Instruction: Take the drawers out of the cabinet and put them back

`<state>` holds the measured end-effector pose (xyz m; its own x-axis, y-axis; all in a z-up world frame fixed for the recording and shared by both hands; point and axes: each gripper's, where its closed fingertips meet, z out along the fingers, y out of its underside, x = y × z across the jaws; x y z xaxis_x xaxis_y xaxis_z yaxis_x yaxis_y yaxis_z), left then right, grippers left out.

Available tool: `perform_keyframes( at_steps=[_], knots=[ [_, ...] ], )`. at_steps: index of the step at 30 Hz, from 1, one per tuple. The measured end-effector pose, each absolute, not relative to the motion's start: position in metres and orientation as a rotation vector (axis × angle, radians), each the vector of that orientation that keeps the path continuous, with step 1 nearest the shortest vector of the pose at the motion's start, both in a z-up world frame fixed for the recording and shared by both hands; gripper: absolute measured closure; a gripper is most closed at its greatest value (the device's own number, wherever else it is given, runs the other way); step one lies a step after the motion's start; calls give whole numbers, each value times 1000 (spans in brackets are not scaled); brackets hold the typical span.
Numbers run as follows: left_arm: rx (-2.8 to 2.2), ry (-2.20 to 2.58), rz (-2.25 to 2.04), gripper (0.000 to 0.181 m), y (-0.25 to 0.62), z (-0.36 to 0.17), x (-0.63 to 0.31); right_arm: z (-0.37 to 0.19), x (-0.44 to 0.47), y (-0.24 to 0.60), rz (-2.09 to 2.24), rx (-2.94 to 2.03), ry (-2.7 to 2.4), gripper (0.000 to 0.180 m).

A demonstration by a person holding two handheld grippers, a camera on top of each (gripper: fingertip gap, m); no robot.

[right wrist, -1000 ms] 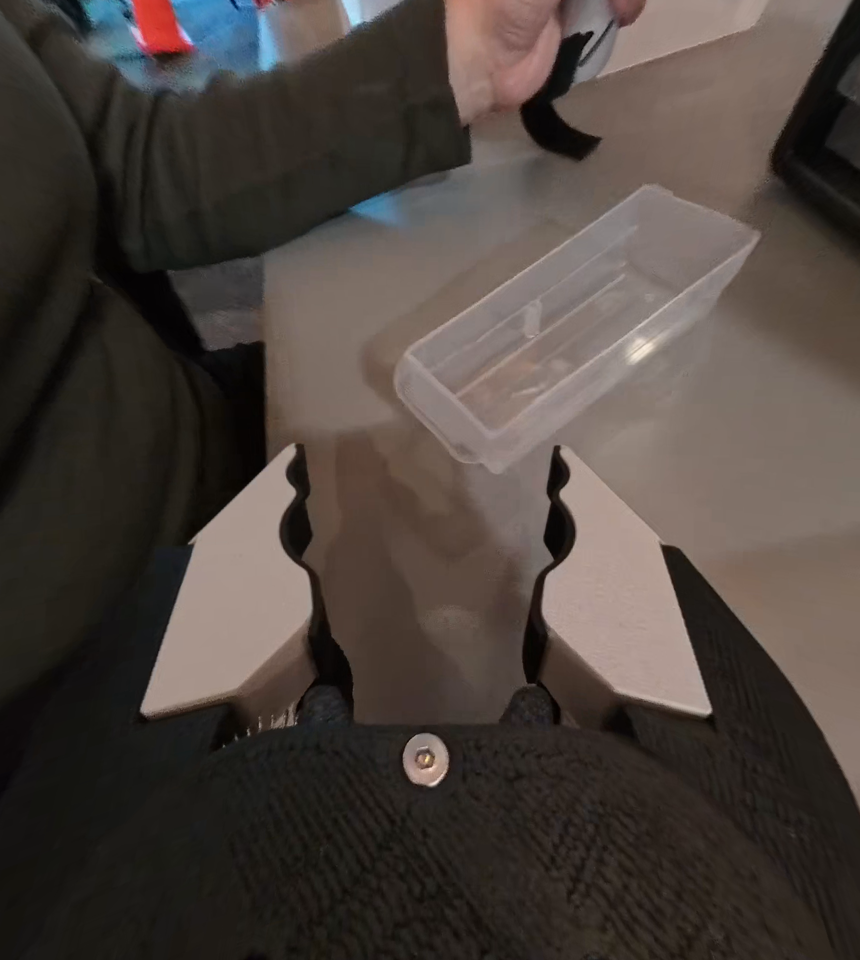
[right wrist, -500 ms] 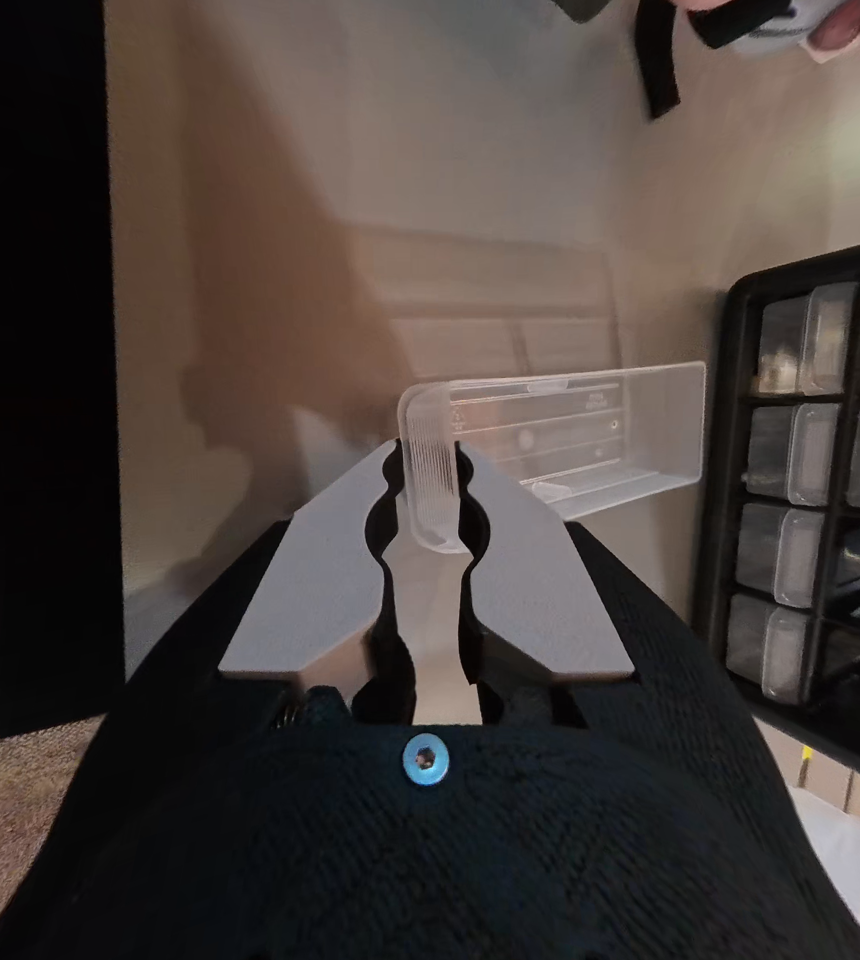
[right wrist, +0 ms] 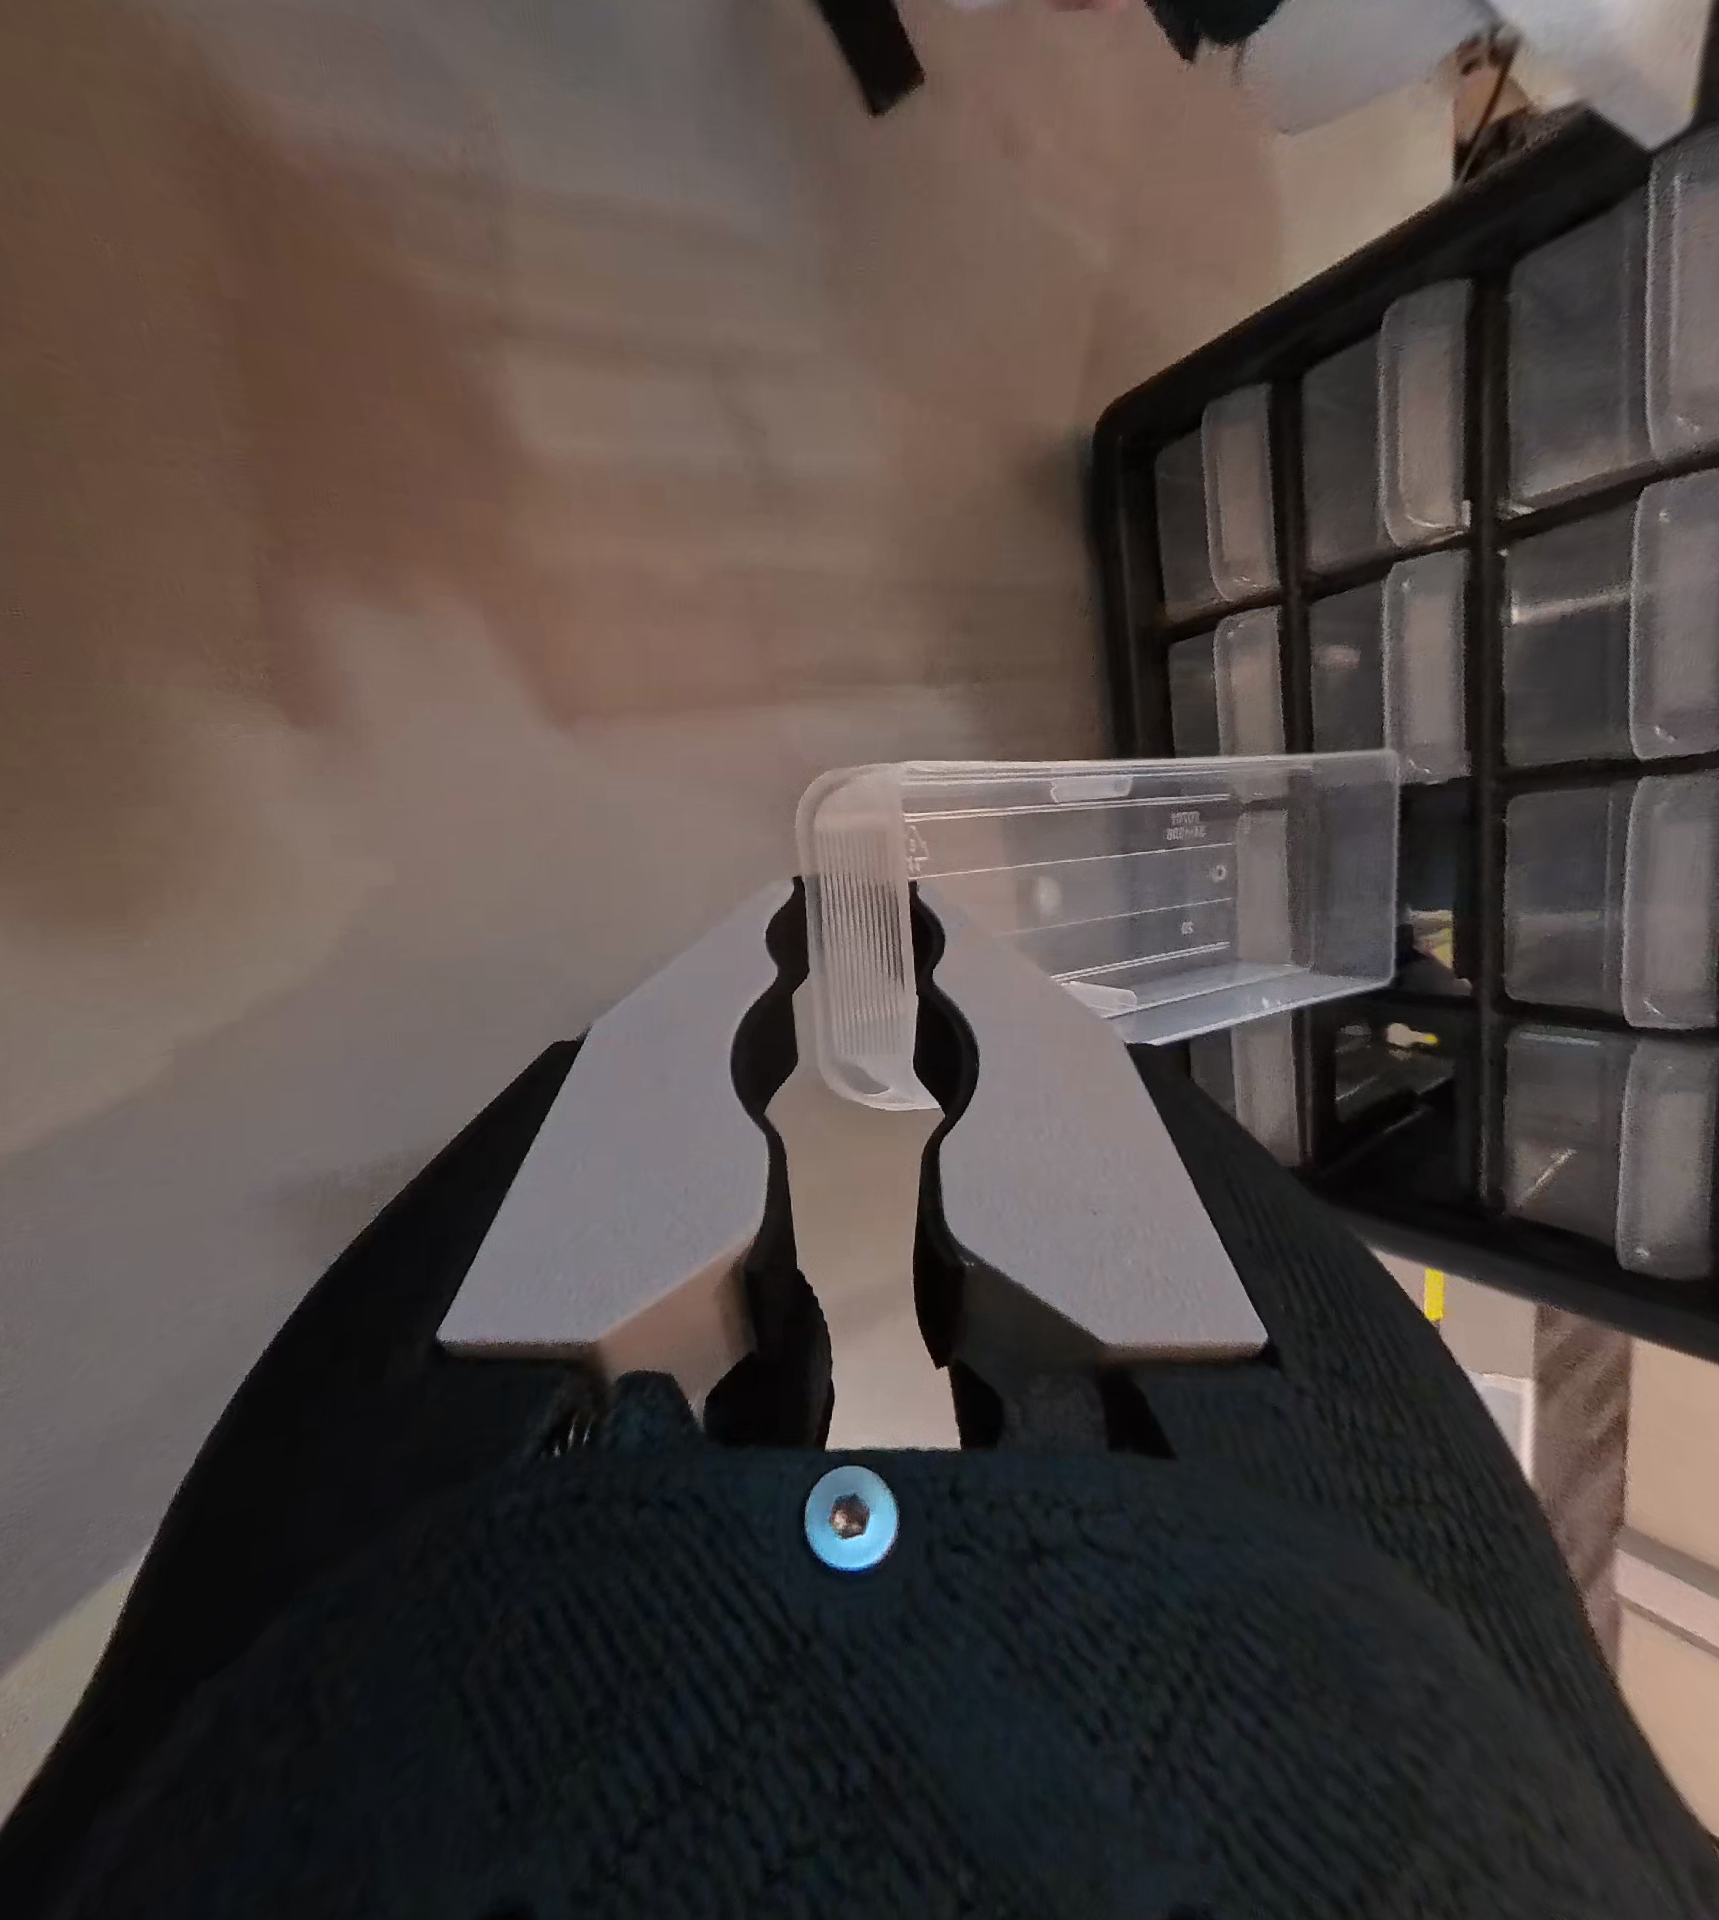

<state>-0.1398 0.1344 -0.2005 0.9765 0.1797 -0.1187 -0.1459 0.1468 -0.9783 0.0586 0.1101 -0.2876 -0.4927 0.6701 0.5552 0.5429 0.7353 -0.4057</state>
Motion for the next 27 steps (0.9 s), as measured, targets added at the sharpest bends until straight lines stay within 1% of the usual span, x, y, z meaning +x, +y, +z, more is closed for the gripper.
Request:
perform_keyframes(
  at_steps=[5,17,22,27],
  knots=[
    [-1423,-13,212,163,139,-207,-137,-282,50,128,250,-949,-2246,164],
    [-1423,-10,209,163,139,-207,-137,-273,42,139,350,-987,-2312,163],
    [-1427,-6,214,163,139,-207,-138,-263,41,147,340,-977,-2315,163],
    [-1424,-6,213,163,139,-207,-138,-269,30,163,247,-963,-2314,163]
  ],
)
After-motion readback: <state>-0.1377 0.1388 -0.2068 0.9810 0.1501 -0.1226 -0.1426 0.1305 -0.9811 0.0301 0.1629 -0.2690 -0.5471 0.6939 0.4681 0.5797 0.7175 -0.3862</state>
